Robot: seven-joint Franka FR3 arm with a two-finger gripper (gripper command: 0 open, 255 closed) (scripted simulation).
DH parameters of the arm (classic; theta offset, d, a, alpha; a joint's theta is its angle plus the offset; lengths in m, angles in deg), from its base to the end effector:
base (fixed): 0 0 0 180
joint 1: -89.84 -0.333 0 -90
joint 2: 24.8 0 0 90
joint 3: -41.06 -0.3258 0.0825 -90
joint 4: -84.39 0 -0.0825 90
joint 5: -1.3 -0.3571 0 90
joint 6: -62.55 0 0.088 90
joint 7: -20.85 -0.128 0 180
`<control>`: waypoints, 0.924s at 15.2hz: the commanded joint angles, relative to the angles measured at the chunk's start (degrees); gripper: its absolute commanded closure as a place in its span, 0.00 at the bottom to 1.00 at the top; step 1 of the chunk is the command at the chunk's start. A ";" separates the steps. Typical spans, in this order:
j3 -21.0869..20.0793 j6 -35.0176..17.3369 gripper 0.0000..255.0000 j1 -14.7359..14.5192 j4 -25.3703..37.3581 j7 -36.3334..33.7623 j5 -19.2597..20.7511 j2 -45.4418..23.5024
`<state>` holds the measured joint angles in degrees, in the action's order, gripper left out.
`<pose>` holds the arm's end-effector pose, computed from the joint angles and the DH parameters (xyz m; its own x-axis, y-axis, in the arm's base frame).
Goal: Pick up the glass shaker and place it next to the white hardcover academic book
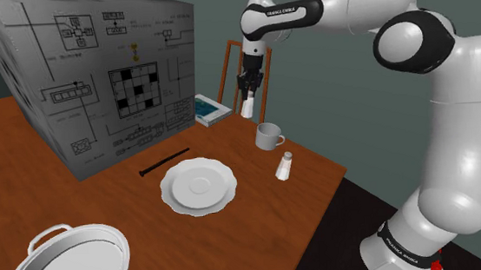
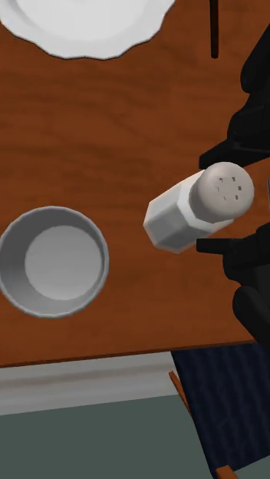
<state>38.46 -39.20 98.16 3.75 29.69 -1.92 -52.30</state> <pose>0.6587 -0.0650 0.4147 0.9943 0.0403 -0.0987 0.0313 -0.9954 -0.0905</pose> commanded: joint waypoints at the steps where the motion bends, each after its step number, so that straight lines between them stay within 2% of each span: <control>1: 0.40 2.25 1.00 0.79 7.34 1.12 0.16 -5.15; 4: 0.90 7.03 1.00 2.16 20.48 2.79 0.34 -13.63; 6: 1.15 12.66 1.00 3.08 34.56 3.76 0.48 -22.16; 14: 1.17 5.75 1.00 3.11 26.66 4.12 0.44 -21.17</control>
<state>39.62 -32.67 101.23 31.17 33.72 -1.48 -73.49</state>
